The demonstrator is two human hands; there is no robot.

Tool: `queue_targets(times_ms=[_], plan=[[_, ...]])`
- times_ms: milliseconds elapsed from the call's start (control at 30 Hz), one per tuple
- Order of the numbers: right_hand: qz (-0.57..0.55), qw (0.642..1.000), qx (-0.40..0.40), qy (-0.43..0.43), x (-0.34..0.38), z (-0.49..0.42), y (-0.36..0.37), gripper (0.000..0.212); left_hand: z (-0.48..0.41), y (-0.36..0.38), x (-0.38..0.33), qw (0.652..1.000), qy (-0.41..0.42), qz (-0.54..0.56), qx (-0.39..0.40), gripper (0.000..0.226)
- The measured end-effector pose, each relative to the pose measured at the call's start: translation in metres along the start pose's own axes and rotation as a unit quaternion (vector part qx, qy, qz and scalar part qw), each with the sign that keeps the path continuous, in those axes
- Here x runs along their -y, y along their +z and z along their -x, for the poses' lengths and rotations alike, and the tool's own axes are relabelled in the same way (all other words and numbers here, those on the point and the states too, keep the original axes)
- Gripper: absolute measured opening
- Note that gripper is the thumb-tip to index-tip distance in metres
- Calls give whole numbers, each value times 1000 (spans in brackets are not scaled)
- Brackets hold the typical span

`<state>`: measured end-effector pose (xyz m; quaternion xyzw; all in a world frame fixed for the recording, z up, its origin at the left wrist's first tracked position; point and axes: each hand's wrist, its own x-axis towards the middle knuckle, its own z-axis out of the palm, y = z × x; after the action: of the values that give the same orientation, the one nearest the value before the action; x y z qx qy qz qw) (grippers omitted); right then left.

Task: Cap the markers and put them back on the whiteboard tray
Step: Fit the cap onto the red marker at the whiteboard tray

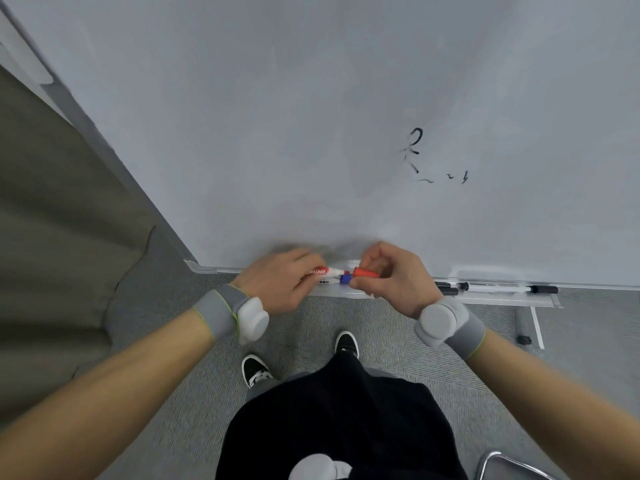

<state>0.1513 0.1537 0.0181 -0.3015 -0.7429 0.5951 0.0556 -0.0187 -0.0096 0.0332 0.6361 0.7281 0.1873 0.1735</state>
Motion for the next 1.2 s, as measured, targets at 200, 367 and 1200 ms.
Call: queue_targets(times_ms=[200,367,1200], plan=[[-69,997,21,-1,0,3,4,23,1,-2,-2,1000,-6,29,-6,15],[-116,993,31,5,6,2,10,20,-4,-3,-7,999,8,38,-20,13],[375,918,-64,-110,-26,-9,17,10,6,42,21,998,-11,-58,-12,15]])
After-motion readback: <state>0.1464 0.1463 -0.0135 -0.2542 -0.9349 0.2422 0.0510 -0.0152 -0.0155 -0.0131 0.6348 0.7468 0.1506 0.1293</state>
